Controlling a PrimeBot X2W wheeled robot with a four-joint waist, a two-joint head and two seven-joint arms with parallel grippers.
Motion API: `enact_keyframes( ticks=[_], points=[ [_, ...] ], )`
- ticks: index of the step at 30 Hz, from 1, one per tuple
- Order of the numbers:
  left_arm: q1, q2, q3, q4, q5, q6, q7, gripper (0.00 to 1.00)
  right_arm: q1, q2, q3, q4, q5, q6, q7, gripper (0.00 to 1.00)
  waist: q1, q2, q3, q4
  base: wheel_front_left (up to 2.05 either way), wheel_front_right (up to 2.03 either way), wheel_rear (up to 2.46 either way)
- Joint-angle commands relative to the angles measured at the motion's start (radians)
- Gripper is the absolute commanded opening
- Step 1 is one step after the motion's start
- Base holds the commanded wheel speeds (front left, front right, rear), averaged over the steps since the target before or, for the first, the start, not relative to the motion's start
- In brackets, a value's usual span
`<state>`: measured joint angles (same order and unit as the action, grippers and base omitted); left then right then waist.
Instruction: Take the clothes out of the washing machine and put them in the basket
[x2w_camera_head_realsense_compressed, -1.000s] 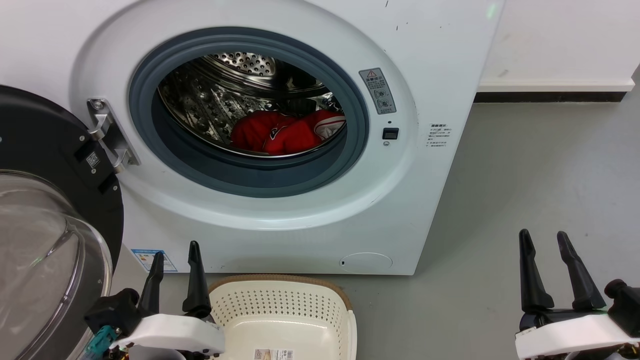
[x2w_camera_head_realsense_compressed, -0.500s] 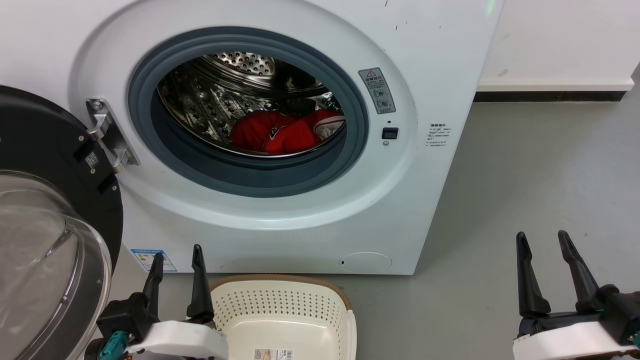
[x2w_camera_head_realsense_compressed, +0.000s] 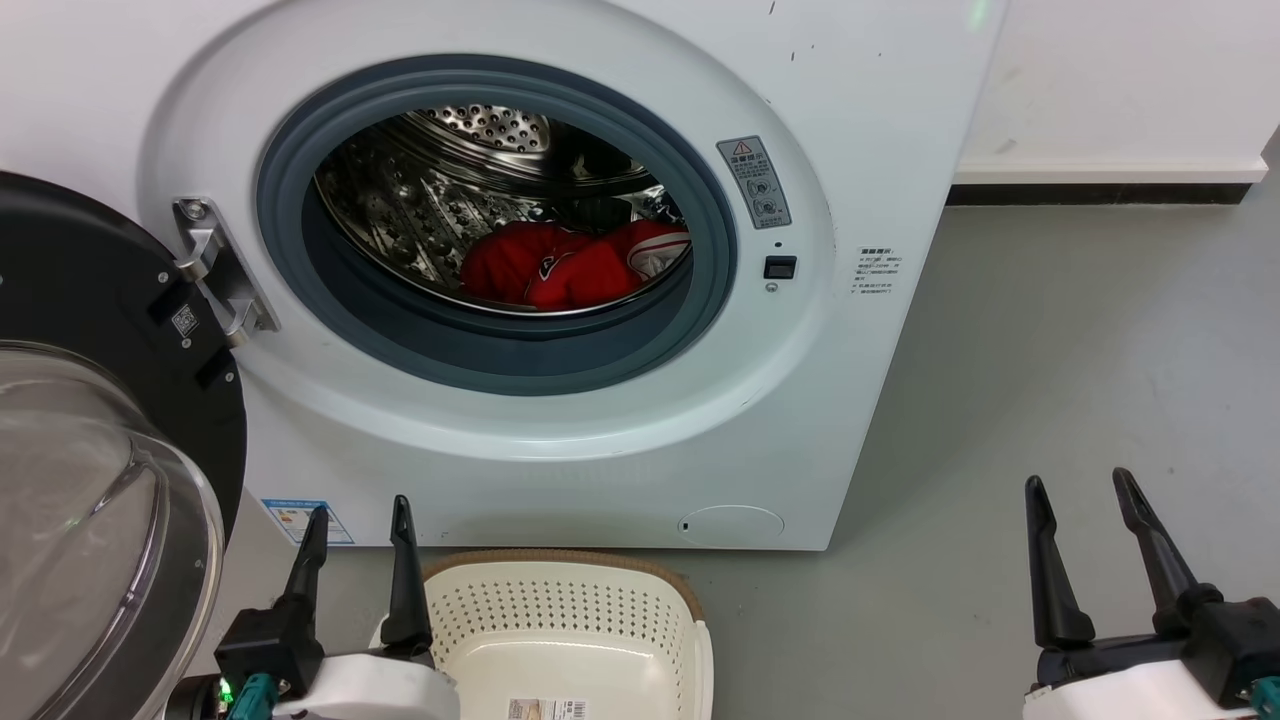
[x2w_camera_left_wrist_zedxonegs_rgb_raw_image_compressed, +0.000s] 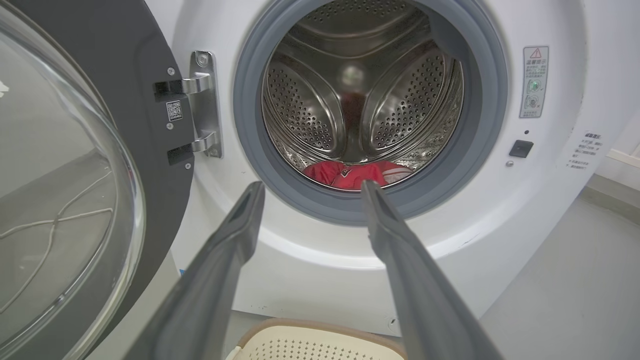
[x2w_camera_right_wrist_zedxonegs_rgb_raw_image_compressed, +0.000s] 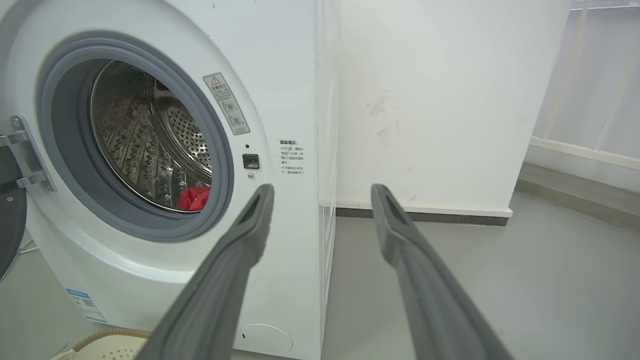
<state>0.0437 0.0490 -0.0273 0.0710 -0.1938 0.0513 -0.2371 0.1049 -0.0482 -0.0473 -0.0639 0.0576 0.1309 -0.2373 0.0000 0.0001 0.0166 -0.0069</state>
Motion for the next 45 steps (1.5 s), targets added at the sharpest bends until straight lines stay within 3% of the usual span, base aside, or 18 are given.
enact_keyframes(
  ticks=[1,13,45],
  points=[
    [0.009,0.002,-0.003,-0.001,0.021,-0.001,-0.009,1.0,0.013,-0.004,0.002,-0.009,-0.022,0.0,-0.009,1.0,0.0,-0.0001,-0.001,0.0,0.0,0.0,0.0],
    [0.021,0.002,-0.012,0.009,0.096,0.009,-0.031,1.0,0.025,-0.003,0.0,-0.009,-0.081,0.0,-0.03,1.0,0.0,-0.0001,-0.003,-0.001,0.0,0.0,0.0],
    [0.0,0.002,-0.008,0.049,0.098,0.0,-0.029,1.0,0.022,-0.003,0.006,0.026,-0.047,0.0,-0.028,1.0,0.0,-0.0001,0.012,-0.006,0.0,0.0,0.0]
  ],
)
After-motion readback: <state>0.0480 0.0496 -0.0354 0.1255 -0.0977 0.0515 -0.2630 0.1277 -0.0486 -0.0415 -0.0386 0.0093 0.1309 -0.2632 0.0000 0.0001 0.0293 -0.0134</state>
